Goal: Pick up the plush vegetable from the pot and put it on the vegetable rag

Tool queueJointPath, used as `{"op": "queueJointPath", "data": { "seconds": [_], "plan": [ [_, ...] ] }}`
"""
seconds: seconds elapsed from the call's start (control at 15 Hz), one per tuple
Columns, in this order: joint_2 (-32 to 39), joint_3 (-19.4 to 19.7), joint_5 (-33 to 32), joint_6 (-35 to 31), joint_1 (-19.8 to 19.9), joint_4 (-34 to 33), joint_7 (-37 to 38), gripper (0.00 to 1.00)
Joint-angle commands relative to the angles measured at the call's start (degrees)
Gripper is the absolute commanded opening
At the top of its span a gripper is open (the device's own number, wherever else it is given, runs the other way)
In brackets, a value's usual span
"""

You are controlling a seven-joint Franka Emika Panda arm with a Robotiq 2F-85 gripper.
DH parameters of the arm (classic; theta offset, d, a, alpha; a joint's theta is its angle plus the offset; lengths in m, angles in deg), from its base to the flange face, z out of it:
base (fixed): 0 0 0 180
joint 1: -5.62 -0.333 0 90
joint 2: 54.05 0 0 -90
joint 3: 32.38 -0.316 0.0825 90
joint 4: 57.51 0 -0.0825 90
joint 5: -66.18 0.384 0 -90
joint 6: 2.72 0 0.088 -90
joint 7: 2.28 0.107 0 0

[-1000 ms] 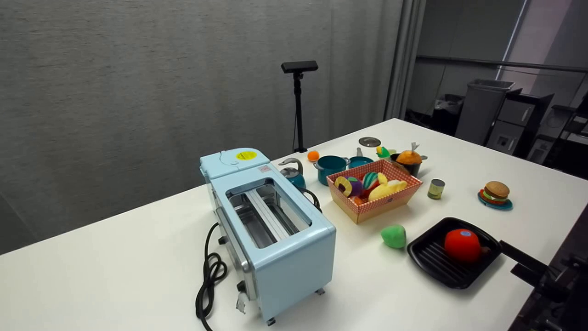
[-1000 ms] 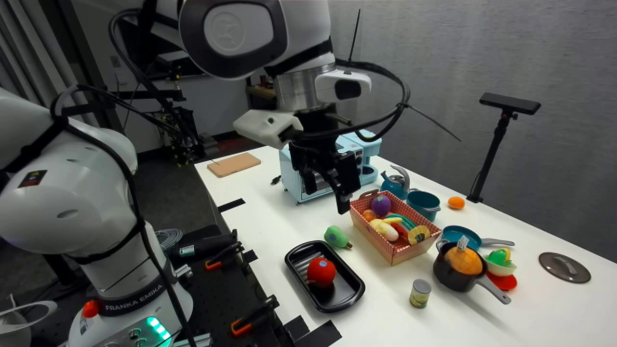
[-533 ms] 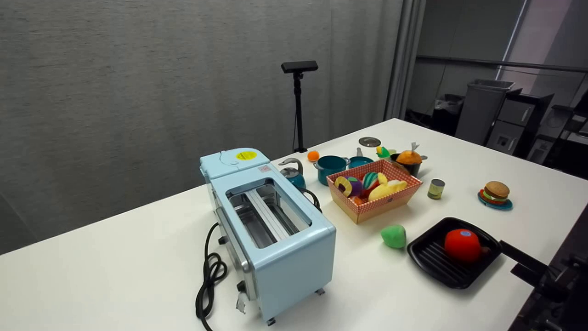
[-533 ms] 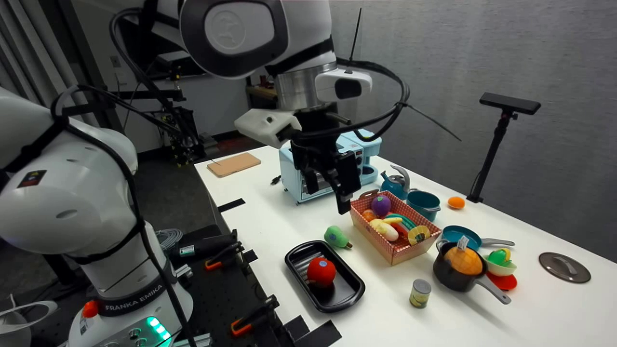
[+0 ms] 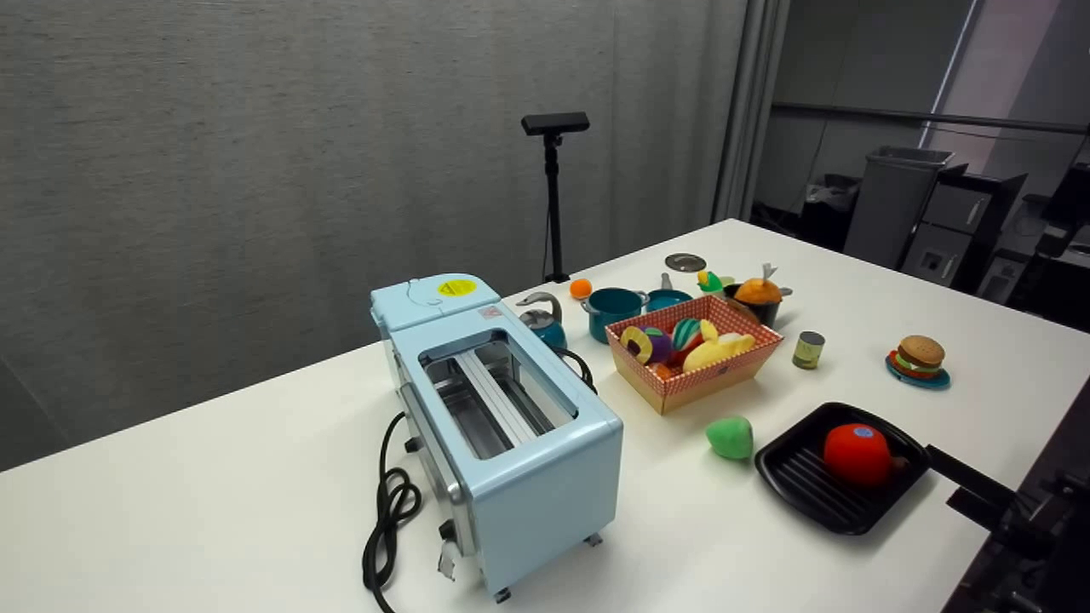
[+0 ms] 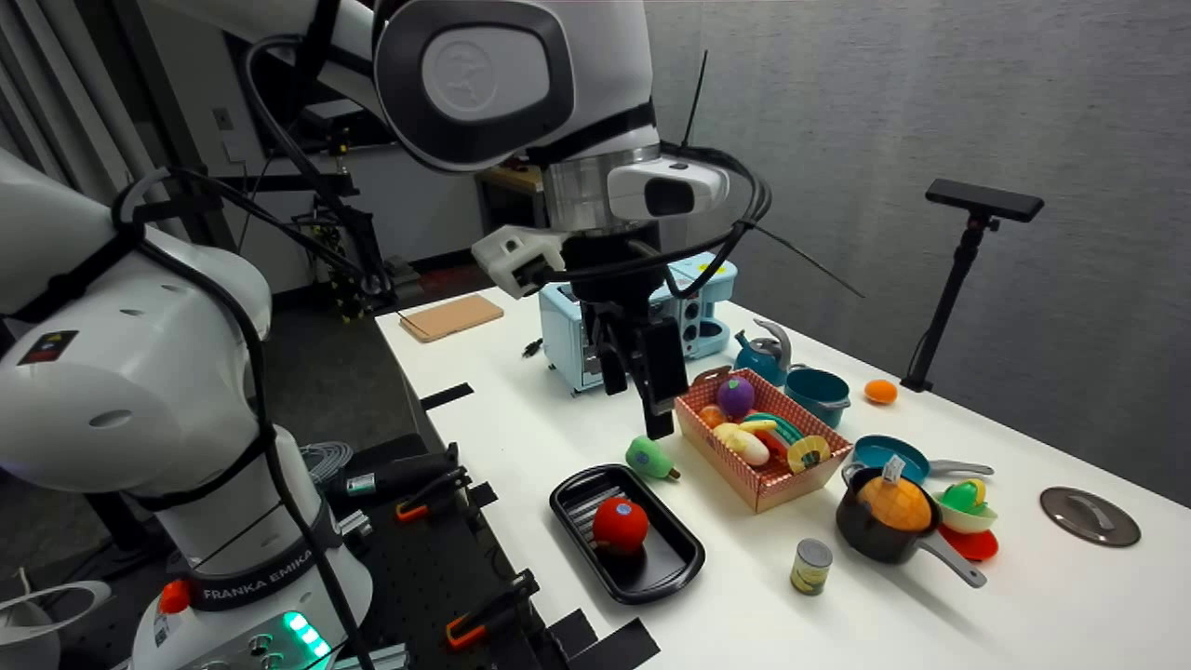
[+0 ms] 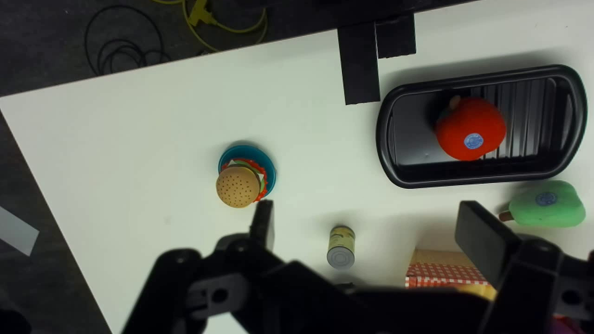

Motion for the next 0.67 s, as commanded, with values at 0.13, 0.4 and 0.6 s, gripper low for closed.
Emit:
{"op": "queueJointPath", "data": {
  "seconds": [0.13, 0.4, 0.6],
  "plan": [
    [8.41, -3.4, -1.84, -5.25, 1.72, -2.08, 9.69, 1.0],
    [15.61, -4.55, -1.99, -8.91, 1.52, -5.36, 14.38, 1.0],
    [20.49, -4.32, -1.82, -12.21, 1.1, -8.13, 16.21, 1.0]
  ]
}}
